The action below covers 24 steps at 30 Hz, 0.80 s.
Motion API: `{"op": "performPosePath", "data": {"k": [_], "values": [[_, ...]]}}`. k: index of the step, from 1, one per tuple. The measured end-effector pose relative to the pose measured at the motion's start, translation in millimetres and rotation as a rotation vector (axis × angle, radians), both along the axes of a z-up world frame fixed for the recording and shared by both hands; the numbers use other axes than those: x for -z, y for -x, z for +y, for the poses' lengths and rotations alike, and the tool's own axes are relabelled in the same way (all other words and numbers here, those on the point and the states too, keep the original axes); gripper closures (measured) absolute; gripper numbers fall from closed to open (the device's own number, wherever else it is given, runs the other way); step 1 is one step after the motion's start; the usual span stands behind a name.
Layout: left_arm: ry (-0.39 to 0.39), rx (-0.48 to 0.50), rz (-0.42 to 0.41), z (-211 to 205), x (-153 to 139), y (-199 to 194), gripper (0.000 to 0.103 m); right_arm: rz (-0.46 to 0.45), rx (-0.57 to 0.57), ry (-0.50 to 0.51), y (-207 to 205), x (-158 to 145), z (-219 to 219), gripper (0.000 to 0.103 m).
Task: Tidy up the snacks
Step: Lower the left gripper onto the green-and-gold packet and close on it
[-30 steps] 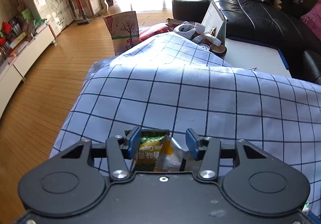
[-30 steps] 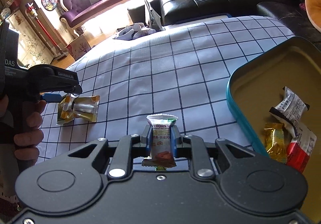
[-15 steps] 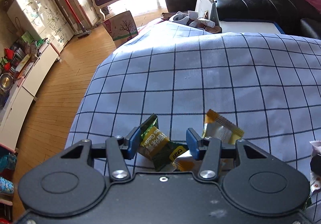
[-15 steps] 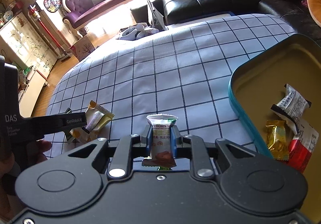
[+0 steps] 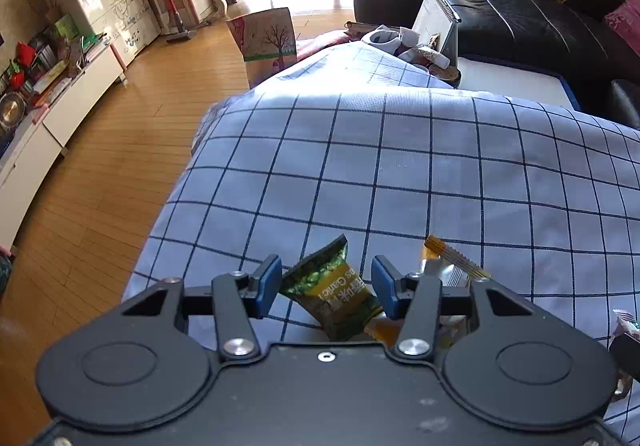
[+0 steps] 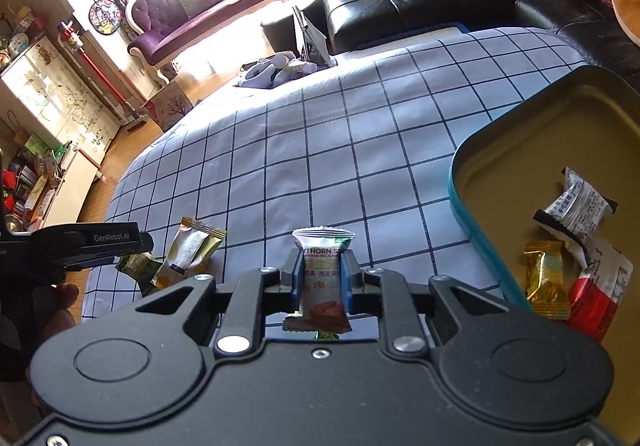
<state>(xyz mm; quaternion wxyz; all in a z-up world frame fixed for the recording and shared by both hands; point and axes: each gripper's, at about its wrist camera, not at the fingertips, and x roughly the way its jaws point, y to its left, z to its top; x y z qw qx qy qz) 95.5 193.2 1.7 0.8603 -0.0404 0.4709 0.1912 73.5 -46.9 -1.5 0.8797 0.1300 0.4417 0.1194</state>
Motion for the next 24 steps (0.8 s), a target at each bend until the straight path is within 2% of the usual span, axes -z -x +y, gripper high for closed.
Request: {"op": "performPosePath", "data": {"k": [13,17,20,22,24], "values": [[0.061,-0.168,-0.051,7.1,15.5,5.5,0.049,-0.009,-0.005,0.001,2.4,-2.1,4.4,0.075],[0.131,-0.205,-0.053,9.8,23.1,9.6,0.049,-0.01,-0.011,0.014,3.3,-0.9,7.7,0.075],[0.116,-0.209,-0.08,6.5,24.7,14.3,0.049,-0.012,-0.012,0.027,3.2,-0.5,11.4,0.075],[0.107,-0.206,-0.085,4.9,24.4,15.2,0.052,-0.018,-0.011,0.03,3.4,-1.6,12.8,0.075],[0.116,-0.208,-0.095,5.7,23.6,16.6,0.065,-0.025,-0.011,0.037,3.8,-2.4,14.3,0.075]]}}
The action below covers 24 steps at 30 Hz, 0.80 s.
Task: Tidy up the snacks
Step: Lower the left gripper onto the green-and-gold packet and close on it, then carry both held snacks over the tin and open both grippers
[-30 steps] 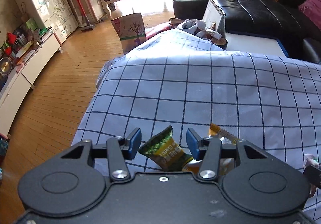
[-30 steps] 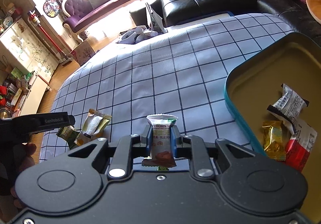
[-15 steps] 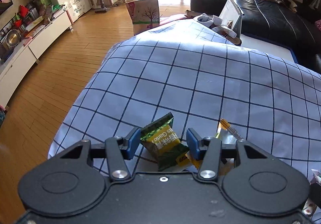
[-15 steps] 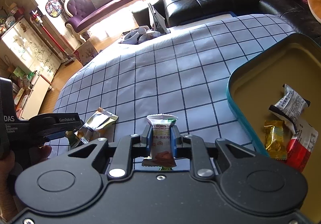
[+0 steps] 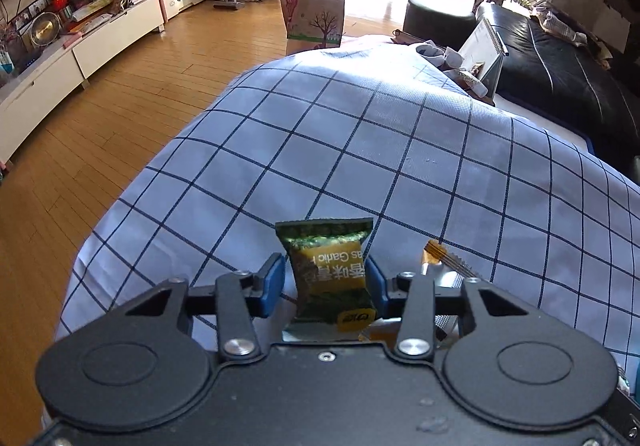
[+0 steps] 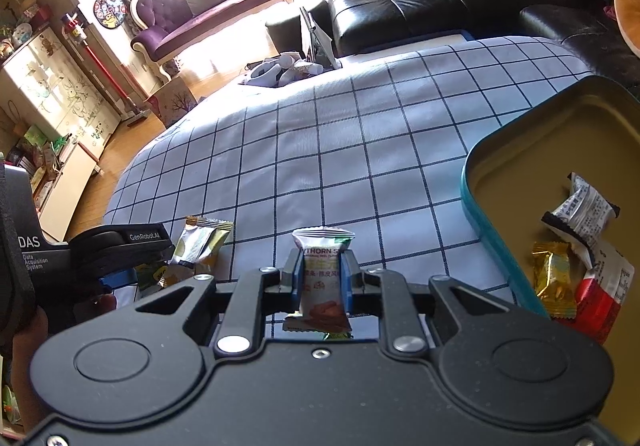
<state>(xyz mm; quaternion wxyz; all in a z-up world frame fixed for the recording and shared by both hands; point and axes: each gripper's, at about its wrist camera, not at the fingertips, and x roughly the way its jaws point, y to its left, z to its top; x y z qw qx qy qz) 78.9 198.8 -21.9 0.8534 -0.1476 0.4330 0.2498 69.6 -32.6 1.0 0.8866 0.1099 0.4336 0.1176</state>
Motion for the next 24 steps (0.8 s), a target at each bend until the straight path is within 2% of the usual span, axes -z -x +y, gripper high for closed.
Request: {"op": "performPosePath", "data": {"k": [6,10,16,24], "values": [[0.039,0.026,-0.025,8.2,-6.4,5.2,0.075,-0.01,0.01,0.012,1.0,-1.9,5.0,0.075],[0.086,0.037,-0.095,23.6,-26.3,22.3,0.075,-0.019,0.013,0.007,1.8,-5.5,6.9,0.075],[0.126,-0.012,-0.166,47.5,-46.4,49.4,0.075,-0.038,0.027,0.015,4.3,-10.5,5.2,0.075],[0.124,0.016,-0.158,34.9,-50.7,51.9,0.075,-0.023,0.06,0.005,1.5,-12.2,-3.3,0.075]]}}
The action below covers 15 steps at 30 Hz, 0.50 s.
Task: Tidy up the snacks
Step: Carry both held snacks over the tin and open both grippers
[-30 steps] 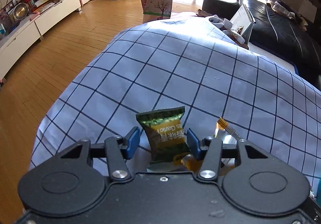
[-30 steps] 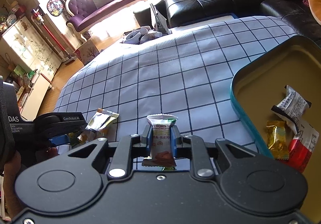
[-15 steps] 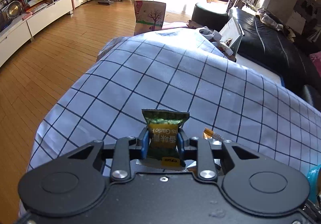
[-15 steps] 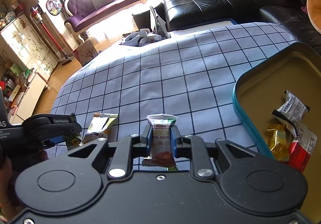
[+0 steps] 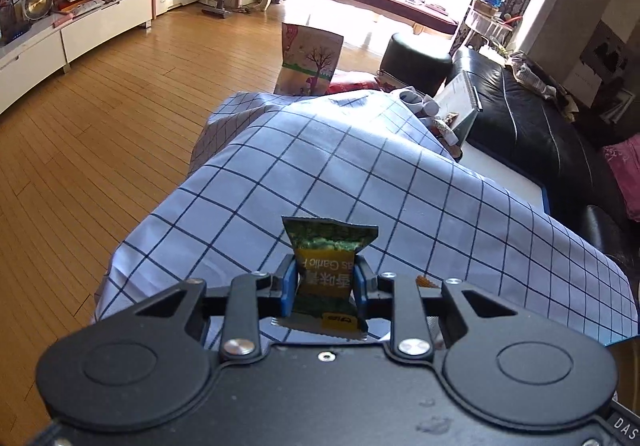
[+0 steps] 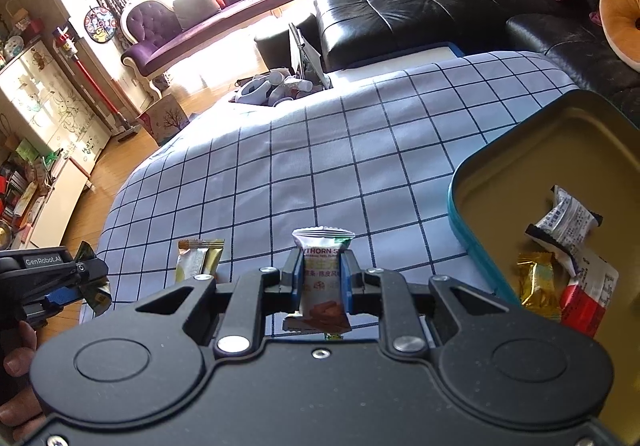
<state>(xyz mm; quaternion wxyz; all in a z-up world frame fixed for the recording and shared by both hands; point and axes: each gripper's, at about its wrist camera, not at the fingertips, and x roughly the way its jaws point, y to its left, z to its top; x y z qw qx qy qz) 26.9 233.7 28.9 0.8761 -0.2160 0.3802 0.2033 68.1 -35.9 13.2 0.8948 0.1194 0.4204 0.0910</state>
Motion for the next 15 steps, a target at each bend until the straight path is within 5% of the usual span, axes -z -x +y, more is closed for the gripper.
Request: {"op": "performPosePath", "data": {"k": [15], "values": [[-0.137,0.395,-0.066,-139.5,-25.2,-2.5,0.075,-0.058,0.28,-0.006,8.4,-33.8,-77.4,0.075]]}}
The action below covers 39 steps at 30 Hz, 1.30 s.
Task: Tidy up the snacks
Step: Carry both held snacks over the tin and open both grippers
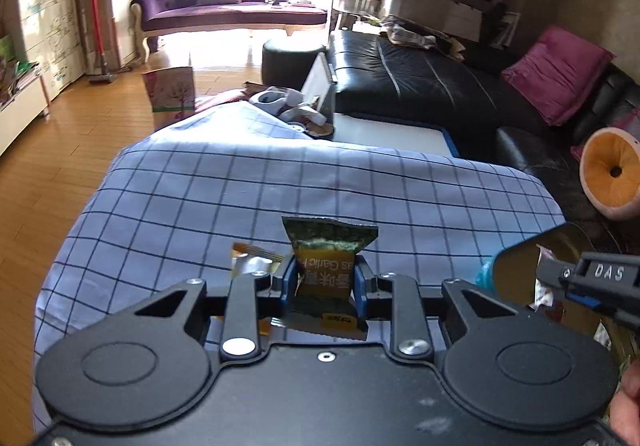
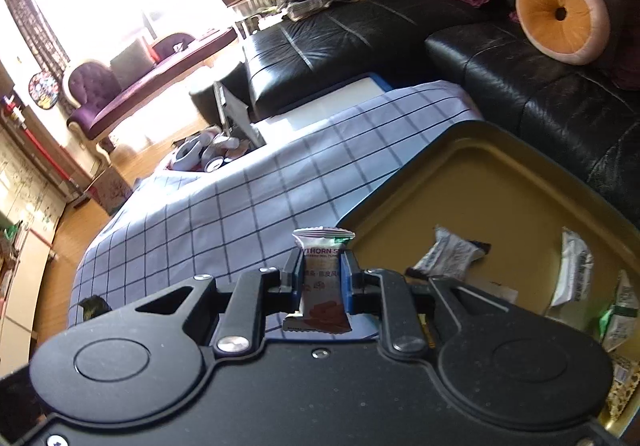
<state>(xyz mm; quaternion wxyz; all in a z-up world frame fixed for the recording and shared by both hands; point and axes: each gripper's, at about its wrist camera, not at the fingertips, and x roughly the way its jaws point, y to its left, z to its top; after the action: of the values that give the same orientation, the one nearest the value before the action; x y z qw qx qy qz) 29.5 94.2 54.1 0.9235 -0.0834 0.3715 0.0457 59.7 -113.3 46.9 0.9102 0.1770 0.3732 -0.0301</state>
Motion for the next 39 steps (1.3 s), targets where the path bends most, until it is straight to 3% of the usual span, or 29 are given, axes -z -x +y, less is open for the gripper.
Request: {"op": "performPosePath", "data": {"k": [9,18,22,28,39], "values": [[-0.015,0.184,-0.026,-88.1,-17.1,-26.3,0.075,-0.079,0.215,-0.044,19.7,-22.4,-71.3,0.075],[-0.032,0.29,-0.037,-163.0,-14.5,-62.9,0.075,-0.057,0.289,-0.038,23.8,-10.8,-104.8,0.075],[-0.021,0.298,0.006,-178.7,0.7,-74.3,0.075,-0.024,0.306,-0.052,24.4,-1.6,-116.2,0.075],[-0.079,0.29,0.05,-194.0,20.7,-85.0,0.074,-0.007,0.31,-0.044,26.8,2.1,-122.7,0.075],[-0.185,0.255,0.068,-192.0,26.1,-86.4,0.067,0.005,0.317,-0.031,24.8,1.7,-120.0,0.075]]}}
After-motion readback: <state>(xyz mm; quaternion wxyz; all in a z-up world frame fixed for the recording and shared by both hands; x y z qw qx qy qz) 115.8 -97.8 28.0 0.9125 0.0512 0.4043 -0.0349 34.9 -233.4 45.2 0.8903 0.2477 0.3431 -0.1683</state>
